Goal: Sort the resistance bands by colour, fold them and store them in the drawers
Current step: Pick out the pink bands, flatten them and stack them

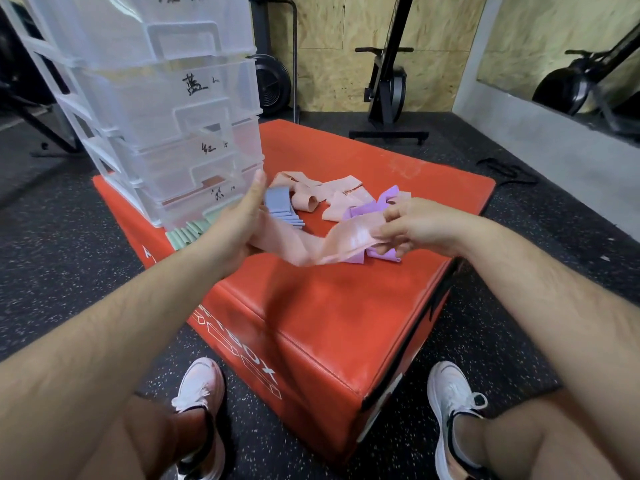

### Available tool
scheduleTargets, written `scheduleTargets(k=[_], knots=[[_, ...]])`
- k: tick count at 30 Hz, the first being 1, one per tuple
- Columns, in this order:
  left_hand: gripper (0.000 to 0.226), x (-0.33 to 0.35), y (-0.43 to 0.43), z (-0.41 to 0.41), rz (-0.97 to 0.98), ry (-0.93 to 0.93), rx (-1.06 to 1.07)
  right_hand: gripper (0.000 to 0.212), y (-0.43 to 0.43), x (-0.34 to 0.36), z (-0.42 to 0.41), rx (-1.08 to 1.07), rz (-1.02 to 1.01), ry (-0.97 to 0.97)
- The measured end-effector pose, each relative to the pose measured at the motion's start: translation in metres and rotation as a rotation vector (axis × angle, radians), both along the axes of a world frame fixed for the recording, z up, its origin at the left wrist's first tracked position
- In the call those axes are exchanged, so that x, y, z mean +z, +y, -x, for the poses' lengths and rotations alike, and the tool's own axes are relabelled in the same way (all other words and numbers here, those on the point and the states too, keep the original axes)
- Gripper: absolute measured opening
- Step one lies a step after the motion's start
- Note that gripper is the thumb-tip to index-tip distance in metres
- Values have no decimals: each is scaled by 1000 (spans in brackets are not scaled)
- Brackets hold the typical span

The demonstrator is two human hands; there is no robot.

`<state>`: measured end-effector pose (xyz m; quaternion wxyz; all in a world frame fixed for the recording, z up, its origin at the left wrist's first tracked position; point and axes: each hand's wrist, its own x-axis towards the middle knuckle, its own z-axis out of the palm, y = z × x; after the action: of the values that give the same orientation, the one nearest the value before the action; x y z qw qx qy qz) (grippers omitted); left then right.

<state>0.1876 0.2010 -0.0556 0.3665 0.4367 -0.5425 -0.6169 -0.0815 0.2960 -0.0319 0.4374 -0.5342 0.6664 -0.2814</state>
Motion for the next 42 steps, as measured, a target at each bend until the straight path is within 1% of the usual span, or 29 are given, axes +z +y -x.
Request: scheduleTargets(k=[2, 4, 5, 6, 8, 10, 11, 12, 14, 15, 16, 17, 18, 20, 21, 22, 23, 25, 26, 28, 29, 31, 35, 38, 42], knots=[[49, -7, 2, -8, -30, 46, -6, 8, 10, -6, 9, -62, -34, -66], [29, -14, 6, -16, -23, -27, 94, 10, 19, -13, 15, -104, -73, -64], [27, -19, 6, -21, -10, -83, 129, 11, 23, -18, 17, -102, -96, -36], [30, -24, 7, -25, 1, -129, 145, 12, 27, -23, 17, -92, -118, -5], [43, -33, 10, -33, 3, -205, 158, 12, 34, -34, 16, -85, -156, 44], [56, -42, 12, -35, -33, -220, 175, 10, 38, -45, 14, -110, -192, 89], [66, -45, 11, -37, -69, -212, 176, 10, 39, -49, 13, -124, -205, 118], [81, -47, 13, -36, -113, -199, 159, 10, 40, -53, 12, -135, -211, 145], [116, -52, 11, -37, -190, -166, 81, 9, 40, -59, 10, -159, -208, 170], [125, -54, 10, -38, -217, -165, 45, 9, 40, -61, 10, -172, -202, 177], [124, -56, 9, -38, -244, -166, 21, 10, 39, -64, 10, -182, -194, 190], [119, -58, 7, -37, -267, -172, 7, 10, 39, -67, 10, -188, -183, 209], [108, -59, 6, -36, -277, -184, 1, 11, 38, -70, 11, -189, -172, 234], [71, -61, 6, -35, -260, -219, -6, 8, 37, -73, 11, -196, -139, 285], [50, -62, 6, -34, -224, -254, 3, 6, 37, -74, 12, -206, -116, 311], [35, -64, 7, -34, -168, -323, 17, 5, 37, -75, 13, -222, -91, 341], [28, -67, 5, -36, -90, -427, 45, 2, 37, -75, 15, -235, -69, 371], [21, -71, 5, -40, 85, -653, 106, 8, 37, -78, 19, -252, -40, 414], [19, -73, 5, -42, 148, -714, 123, 13, 37, -80, 21, -252, -31, 420], [25, -78, 3, -44, 217, -751, 142, 28, 37, -84, 24, -247, -3, 435], [30, -80, 2, -45, 237, -765, 153, 31, 37, -86, 25, -239, 21, 456], [33, -83, 3, -44, 262, -788, 171, 28, 37, -88, 25, -219, 73, 506], [27, -89, 5, -42, 298, -775, 201, 14, 38, -90, 25, -159, 124, 575], [29, -93, 3, -46, 402, -763, 172, 6, 39, -95, 28, -110, 137, 666], [12, -96, 4, -47, 580, -848, 65, 2, 40, -103, 27, -94, 184, 738]])
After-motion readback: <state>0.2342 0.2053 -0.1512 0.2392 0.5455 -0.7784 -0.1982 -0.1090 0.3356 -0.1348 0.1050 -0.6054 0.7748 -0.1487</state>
